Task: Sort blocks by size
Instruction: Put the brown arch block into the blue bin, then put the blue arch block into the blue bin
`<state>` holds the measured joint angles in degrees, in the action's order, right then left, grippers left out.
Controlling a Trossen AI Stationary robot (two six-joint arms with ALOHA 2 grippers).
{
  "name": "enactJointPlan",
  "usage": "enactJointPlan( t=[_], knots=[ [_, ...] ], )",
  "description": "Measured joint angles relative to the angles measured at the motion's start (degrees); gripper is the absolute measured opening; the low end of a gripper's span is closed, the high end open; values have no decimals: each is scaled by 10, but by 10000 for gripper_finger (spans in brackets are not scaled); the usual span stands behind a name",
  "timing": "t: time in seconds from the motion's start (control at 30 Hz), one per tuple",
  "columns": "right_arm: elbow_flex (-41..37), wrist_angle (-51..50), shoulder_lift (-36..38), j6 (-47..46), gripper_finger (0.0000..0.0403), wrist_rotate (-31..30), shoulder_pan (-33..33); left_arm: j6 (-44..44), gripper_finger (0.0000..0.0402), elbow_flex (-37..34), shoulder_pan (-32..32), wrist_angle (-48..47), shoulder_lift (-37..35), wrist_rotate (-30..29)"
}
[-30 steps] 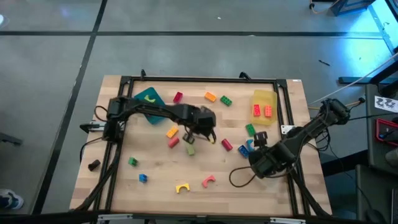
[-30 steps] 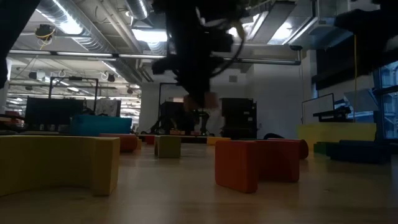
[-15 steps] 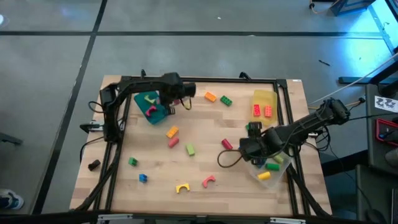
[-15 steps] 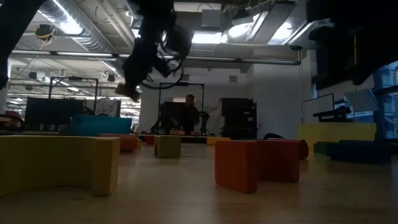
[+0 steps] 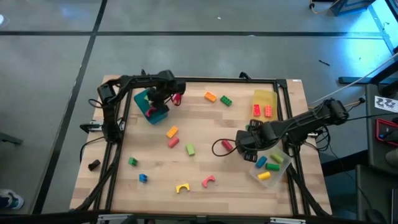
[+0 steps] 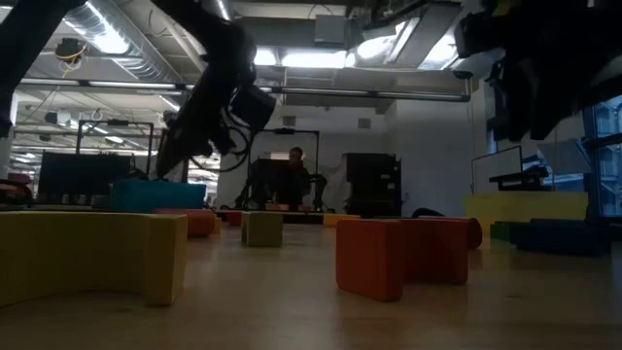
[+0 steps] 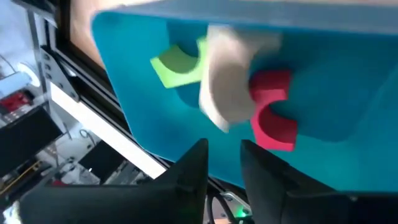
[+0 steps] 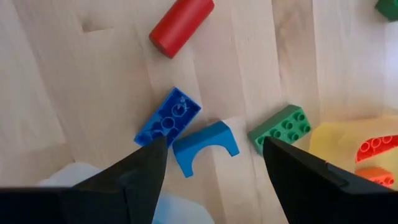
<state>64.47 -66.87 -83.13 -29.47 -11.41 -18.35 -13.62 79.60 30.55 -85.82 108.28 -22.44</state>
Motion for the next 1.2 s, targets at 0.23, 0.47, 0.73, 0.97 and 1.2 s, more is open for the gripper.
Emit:
enactJointPlan(
  t=[0.23,0.47,0.73,0.97,1.2],
  knots=[
    [0,-3,-37,-69,266,10,0,-4,120,-35,0,8,0,-1],
    [-1,-34,-67,-109,266,22,5,-23,120,-36,-2,16,0,-2],
    [-2,-108,-57,-84,266,67,56,-10,118,-36,-2,64,0,-2],
    [-93,-4,-5,-93,266,150,99,9,117,-36,-2,87,0,-2],
    [-136,52,6,-172,266,143,118,24,116,-36,-2,88,0,-2]
  ],
)
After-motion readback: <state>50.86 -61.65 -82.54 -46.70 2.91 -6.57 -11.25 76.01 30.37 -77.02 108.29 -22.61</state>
